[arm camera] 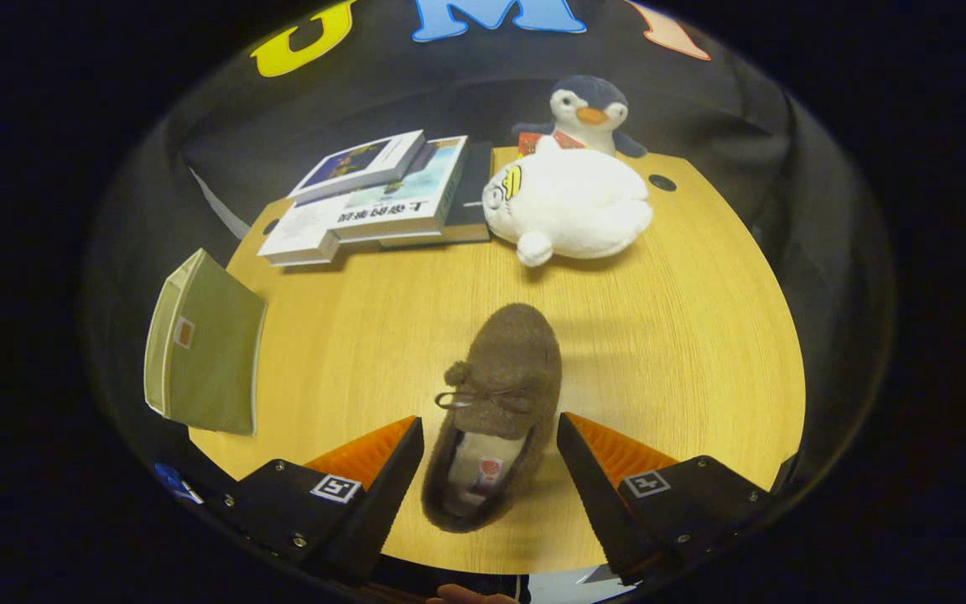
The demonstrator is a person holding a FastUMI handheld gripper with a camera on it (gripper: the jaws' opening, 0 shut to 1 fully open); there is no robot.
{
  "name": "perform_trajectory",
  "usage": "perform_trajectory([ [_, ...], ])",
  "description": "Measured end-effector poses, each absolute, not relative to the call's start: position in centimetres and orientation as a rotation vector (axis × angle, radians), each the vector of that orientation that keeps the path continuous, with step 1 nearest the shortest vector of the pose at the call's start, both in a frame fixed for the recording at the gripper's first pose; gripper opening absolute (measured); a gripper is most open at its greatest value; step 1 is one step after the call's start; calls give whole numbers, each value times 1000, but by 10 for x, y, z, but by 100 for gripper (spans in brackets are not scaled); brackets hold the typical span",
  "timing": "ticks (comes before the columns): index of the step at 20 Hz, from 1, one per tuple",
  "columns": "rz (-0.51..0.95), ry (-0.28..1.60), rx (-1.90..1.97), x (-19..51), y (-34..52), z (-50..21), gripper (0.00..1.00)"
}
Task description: Open the storage box then place both shoes into the box .Put the left shoe in first, then the right shoe, with the right side of both shoes facing outward in a uniform manner.
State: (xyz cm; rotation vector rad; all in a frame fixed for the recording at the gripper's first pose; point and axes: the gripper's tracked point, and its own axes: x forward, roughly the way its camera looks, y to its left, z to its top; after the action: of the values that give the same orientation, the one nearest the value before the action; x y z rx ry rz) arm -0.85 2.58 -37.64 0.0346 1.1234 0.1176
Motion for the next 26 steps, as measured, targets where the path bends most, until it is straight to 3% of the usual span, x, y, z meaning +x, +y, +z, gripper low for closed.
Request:
perform_trajectory([
  [5, 30, 1212, 63, -12, 6, -414, 92],
  [7, 0, 1227, 82, -7, -1, -425, 80],
  [8, -7, 1218, 90, -1, -3, -430, 80],
  [10, 28, 1244, 116, 1, 1, -439, 55],
  [11, 22, 1237, 112, 3, 1, -436, 29],
  [12, -12, 1231, 86, 7, -8, -439, 25],
  [13, -46, 1225, 70, 7, -13, -425, 0],
  [26, 231, 1176, -5, 28, 123, -316, 0],
])
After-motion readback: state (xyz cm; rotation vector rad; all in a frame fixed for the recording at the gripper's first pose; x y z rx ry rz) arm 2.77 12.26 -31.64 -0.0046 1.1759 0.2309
